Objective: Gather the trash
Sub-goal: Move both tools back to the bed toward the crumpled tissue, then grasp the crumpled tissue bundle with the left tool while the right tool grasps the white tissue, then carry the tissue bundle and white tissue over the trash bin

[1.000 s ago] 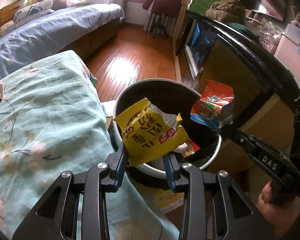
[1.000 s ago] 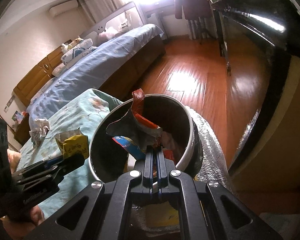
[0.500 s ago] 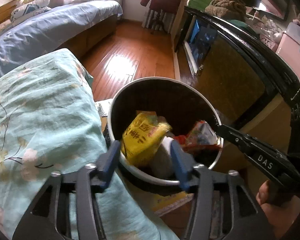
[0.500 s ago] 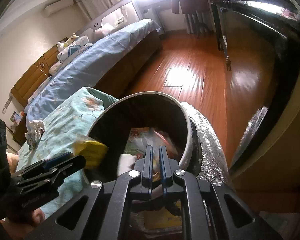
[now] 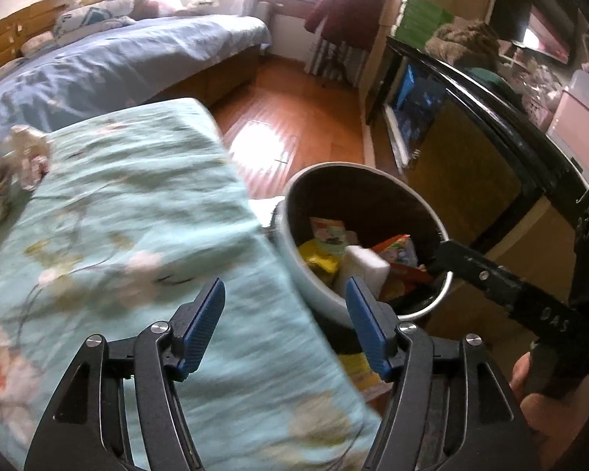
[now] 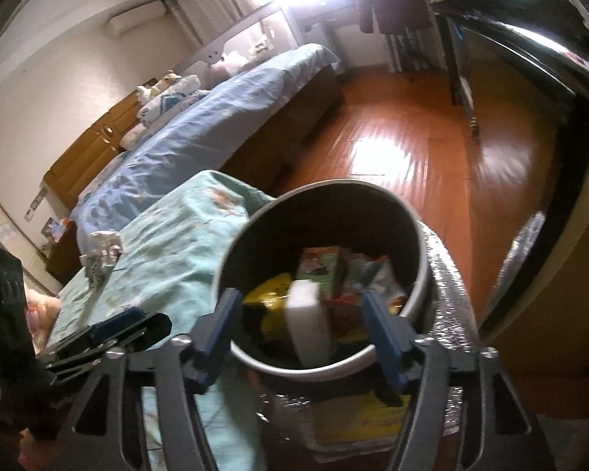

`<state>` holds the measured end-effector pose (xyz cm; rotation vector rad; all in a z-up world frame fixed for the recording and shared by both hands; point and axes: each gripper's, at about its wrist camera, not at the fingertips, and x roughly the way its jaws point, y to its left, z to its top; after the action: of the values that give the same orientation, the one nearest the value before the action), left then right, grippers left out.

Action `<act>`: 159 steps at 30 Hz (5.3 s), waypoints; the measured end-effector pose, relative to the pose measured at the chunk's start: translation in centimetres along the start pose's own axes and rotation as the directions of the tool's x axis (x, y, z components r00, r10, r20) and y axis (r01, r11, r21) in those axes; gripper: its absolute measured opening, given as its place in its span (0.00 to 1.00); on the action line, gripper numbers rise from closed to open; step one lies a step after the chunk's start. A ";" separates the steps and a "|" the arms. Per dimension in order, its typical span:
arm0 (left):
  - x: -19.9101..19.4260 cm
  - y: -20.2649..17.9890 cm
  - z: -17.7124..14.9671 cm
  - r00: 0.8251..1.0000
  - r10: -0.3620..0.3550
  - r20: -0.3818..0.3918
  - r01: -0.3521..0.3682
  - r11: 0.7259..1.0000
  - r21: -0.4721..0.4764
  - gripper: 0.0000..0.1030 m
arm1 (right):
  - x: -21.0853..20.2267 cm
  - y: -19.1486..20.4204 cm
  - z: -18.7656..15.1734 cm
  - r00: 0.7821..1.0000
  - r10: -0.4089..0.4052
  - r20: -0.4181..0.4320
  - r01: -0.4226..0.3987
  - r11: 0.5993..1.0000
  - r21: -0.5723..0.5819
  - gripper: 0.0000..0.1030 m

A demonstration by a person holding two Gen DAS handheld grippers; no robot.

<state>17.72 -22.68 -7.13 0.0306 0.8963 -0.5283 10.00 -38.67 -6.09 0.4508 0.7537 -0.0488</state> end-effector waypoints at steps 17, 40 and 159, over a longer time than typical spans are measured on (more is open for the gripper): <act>-5.1 11.8 -4.0 0.991 0.125 0.048 -0.111 0.967 -0.231 0.65 | 2.6 8.5 -1.9 0.993 0.104 -0.057 -0.109 0.990 -0.085 0.87; -6.6 21.1 -4.2 0.976 0.215 0.042 -0.188 0.920 -0.344 0.65 | 8.9 16.7 -2.0 0.971 0.184 -0.153 -0.212 0.958 -0.194 0.87; -5.5 16.5 -3.6 0.990 0.122 0.073 -0.100 0.963 -0.250 0.25 | 3.8 13.2 -5.3 0.979 0.170 -0.110 -0.185 0.972 -0.147 0.19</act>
<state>19.70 -5.11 -8.39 -0.1661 0.8634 -0.3084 12.06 -24.12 -7.01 0.3705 0.8026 0.2003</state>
